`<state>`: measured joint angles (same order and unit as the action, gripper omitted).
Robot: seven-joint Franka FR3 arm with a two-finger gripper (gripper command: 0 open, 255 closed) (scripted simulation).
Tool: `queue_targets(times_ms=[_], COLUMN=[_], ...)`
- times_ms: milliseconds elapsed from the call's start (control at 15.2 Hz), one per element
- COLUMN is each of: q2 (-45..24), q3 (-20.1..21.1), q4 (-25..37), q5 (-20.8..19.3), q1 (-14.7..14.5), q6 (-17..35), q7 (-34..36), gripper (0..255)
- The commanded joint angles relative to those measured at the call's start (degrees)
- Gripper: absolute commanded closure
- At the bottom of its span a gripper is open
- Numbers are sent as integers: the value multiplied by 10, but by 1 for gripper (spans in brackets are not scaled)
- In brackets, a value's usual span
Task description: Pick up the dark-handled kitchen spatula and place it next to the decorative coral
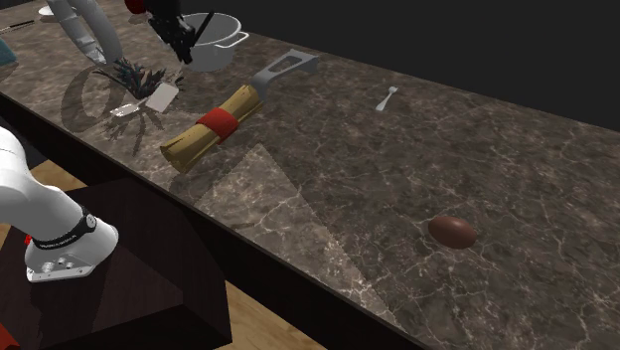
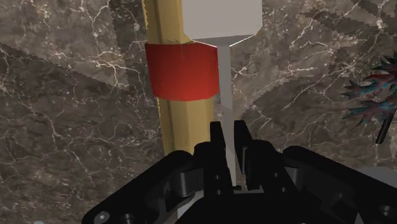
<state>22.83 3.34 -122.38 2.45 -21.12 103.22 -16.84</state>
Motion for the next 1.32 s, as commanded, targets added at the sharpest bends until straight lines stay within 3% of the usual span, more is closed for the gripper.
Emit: queue_targets(times_ms=[0, 528, 1254], q2=[4, -3, -6], q3=[22, 100, 106], q4=[-1, 10, -72], q5=[7, 29, 33], q1=[-11, -49, -51], q6=[-2, -1, 84], q7=[31, 138, 137], gripper=[255, 255, 255])
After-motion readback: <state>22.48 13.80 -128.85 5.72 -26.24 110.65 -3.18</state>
